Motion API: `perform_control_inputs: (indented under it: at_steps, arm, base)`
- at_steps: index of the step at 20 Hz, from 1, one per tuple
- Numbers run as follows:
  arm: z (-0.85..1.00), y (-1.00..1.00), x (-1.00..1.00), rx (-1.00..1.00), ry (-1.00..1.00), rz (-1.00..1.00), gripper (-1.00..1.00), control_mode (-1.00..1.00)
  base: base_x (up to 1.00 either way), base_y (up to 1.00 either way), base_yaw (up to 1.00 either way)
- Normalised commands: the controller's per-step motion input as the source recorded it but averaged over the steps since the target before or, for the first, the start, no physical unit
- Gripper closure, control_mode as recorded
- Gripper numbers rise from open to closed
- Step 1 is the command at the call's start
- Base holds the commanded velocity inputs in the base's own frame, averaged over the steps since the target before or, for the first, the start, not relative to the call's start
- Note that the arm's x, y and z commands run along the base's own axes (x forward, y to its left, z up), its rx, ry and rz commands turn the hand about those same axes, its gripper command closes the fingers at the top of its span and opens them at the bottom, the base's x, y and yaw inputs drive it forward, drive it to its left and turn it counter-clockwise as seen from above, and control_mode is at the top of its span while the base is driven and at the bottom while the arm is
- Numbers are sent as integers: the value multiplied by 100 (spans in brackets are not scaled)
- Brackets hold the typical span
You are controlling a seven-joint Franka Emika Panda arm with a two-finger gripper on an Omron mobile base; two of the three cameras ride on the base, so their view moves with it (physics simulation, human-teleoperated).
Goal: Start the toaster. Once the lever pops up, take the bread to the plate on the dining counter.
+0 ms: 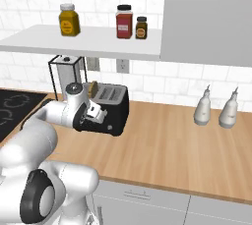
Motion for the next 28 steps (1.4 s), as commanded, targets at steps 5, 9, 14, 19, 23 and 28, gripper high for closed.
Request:
perform_control_inputs:
  at_steps: [5,9,14,19,23,28]
  arm:
    - [0,0,12,0,0,0,-100,-100]
    - [0,0,12,0,0,0,-100,-100]
    - [0,0,17,0,0,0,-100,-100]
    - [0,0,5,0,0,0,-100,-100]
    - [-3,0,16,0,0,0,-100,-100]
    - [-7,0,21,0,0,0,-100,-100]
  base:
    - [0,0,0]
    - [0,0,0]
    - [0,0,0]
    - [0,0,0]
    - [0,0,0]
    - [0,0,0]
